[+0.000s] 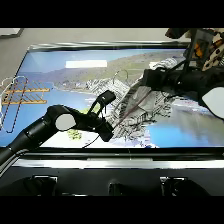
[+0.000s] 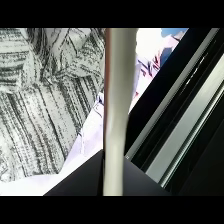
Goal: Fold the clothes and pants, and hang the long-sleeved shirts on hangers.
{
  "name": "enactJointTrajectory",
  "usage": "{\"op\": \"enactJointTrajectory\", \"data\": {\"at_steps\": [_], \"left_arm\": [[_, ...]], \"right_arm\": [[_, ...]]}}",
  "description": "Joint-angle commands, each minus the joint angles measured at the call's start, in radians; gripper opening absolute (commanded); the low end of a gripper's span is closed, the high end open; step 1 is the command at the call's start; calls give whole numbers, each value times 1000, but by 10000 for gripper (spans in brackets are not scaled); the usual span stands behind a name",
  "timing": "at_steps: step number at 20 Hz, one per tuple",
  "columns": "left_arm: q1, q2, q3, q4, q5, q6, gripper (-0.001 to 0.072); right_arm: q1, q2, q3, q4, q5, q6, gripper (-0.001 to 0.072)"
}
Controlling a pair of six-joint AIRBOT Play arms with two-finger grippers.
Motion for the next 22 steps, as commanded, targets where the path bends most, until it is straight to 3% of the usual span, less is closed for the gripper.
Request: {"op": "enactJointTrajectory", "data": {"at_steps": [1,5,11,15,20,21,22], "left_arm": [[-8,-1,43,21,-11,-2,29],[-21,-17,47,27,-27,-4,29],[-21,-30,75,55,-23,-15,29],[-21,-29,87,99,-19,-67,29],[-21,-29,88,98,13,-67,29],[-21,-29,88,99,14,-66,29],[-21,-29,88,98,16,-66,29]], "right_arm": [[0,-19,1,32,-49,3,39],[0,-23,1,143,-158,5,38],[0,-23,1,200,-49,-26,39],[0,-23,1,180,34,-27,40],[0,-23,1,181,0,-31,41],[0,-23,1,181,-6,-31,52],[0,-23,1,180,-6,-31,108]]}}
